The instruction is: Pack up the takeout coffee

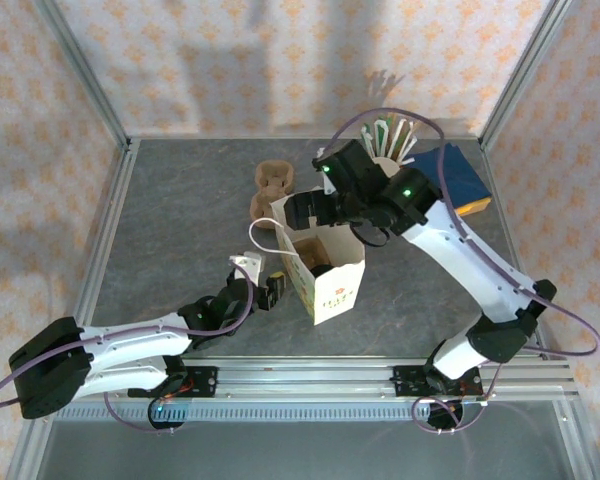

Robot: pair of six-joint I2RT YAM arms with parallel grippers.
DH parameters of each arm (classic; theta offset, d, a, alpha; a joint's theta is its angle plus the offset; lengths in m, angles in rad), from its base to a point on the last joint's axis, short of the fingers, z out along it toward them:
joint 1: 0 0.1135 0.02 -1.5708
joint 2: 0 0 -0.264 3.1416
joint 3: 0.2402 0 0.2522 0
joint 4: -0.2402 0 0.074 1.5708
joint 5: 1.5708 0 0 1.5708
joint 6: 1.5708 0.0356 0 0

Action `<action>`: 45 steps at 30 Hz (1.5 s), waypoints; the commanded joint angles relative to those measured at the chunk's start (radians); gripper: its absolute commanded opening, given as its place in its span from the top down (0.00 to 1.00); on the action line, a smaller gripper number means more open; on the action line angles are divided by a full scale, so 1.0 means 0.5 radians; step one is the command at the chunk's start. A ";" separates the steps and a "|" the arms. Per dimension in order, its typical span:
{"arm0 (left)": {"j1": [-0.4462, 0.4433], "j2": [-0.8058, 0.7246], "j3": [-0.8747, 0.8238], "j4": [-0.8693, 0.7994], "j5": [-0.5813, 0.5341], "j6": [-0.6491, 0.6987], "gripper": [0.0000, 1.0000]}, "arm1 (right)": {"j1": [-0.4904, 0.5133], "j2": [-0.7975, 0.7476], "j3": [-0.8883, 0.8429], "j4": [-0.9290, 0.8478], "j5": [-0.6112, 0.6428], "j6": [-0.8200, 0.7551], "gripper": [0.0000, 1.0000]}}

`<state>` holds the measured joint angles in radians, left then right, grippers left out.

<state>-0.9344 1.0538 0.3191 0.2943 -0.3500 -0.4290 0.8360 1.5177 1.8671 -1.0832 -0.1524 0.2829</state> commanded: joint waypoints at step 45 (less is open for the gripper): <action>0.495 -0.126 0.840 -0.779 -0.170 -0.411 0.18 | -1.626 -0.233 -1.376 2.071 -0.382 -0.194 0.00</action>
<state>-0.6926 0.9890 0.7086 -0.0711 -0.4160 -0.5880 0.0341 1.3781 1.1870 -0.1635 -0.2783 0.1795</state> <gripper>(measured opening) 0.825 0.995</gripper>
